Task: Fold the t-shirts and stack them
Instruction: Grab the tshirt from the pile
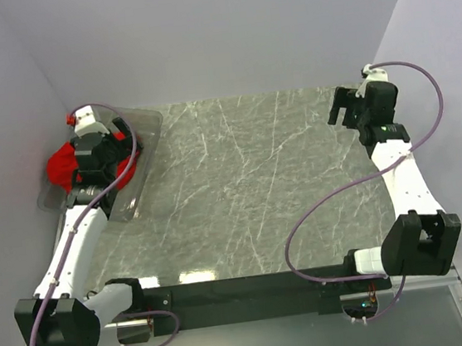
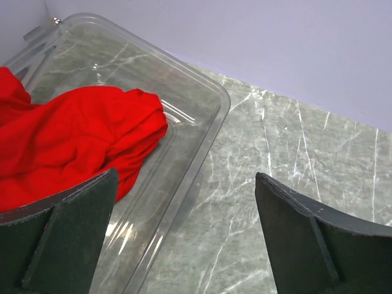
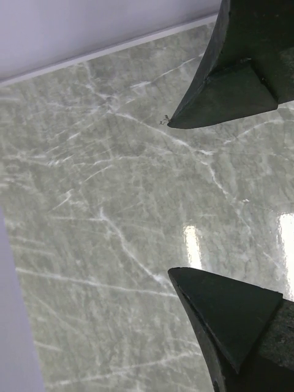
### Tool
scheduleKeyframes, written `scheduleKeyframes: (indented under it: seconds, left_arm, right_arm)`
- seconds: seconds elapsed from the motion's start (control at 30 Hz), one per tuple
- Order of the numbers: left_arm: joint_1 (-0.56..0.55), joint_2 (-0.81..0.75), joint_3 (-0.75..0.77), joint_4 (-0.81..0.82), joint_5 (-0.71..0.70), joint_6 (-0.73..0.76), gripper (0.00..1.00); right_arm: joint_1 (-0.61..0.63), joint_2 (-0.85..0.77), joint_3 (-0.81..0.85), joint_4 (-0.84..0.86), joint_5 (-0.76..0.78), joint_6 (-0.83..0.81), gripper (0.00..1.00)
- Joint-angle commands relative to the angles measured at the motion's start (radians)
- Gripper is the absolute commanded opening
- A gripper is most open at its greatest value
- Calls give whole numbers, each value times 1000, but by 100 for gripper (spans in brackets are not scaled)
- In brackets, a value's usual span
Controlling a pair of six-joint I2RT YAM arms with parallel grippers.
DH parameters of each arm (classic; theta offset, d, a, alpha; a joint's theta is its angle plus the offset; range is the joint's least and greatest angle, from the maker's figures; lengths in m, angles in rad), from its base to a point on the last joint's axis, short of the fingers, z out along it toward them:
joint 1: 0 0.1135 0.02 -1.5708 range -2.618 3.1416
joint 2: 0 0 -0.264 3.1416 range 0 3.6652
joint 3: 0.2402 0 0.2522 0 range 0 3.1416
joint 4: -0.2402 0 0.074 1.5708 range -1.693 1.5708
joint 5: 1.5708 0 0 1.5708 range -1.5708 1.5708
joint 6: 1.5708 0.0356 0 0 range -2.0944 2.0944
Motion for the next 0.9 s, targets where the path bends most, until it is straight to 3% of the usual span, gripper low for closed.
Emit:
scheduleKeyframes:
  seconds: [0.0,0.2,0.37,0.5,0.67,0.87]
  left_arm:
    - [-1,-23,63,-24,37,-11,99]
    - [-1,-29,75,-68,25,-46,100]
    - [27,20,135,-168,-5,-92,100]
    - [116,86,233,-243,72,-150,99]
    - [226,207,357,-355,182,-219,99]
    - [282,372,402,-424,232,-193,97]
  right_arm:
    - [7,-9,72,21,-79,-28,100]
    - [85,-38,97,-84,-525,-426,100]
    - [164,8,126,-140,-501,-390,100]
    - [161,108,183,-271,-639,-448,97]
    - [162,90,111,-225,-786,-464,99]
    - [161,125,101,-203,-822,-471,97]
